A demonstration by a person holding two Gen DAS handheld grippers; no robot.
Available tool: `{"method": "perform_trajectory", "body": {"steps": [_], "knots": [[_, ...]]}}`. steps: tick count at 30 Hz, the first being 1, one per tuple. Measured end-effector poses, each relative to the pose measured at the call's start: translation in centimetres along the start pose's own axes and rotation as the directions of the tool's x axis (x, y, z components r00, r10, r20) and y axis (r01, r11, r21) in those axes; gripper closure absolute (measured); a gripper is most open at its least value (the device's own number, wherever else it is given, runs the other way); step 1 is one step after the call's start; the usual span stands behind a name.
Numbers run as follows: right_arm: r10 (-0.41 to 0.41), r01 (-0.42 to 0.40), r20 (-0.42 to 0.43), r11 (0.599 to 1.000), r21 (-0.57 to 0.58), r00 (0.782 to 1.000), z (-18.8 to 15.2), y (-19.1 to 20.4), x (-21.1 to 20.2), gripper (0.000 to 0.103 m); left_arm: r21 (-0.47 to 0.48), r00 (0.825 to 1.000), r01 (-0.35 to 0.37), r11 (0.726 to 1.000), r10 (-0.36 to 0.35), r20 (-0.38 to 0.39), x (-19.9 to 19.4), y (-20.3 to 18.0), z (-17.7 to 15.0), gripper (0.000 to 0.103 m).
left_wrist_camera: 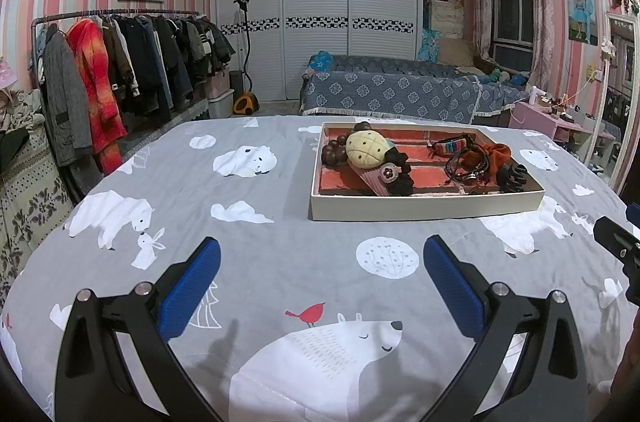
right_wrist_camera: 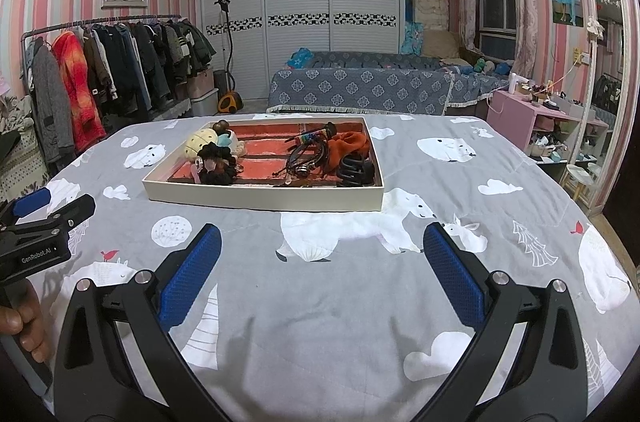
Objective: Organize jewelry
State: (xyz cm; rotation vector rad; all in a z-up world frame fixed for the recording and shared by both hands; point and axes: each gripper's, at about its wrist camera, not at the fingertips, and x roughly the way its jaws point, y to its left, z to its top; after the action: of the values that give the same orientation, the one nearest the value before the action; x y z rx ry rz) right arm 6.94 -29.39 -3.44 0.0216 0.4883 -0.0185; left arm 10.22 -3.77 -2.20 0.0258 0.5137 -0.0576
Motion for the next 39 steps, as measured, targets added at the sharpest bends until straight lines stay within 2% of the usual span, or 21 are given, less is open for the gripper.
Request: {"method": "perform_trajectory", "body": {"steps": [39], "knots": [[0.009,-0.009,-0.008,1.000,0.006,1.000,-0.14,-0.03,-0.36,0.005,-0.004,1.000,0.002,1.000,-0.002,-0.004,-0.07,0.24,-0.46,0.004]]}}
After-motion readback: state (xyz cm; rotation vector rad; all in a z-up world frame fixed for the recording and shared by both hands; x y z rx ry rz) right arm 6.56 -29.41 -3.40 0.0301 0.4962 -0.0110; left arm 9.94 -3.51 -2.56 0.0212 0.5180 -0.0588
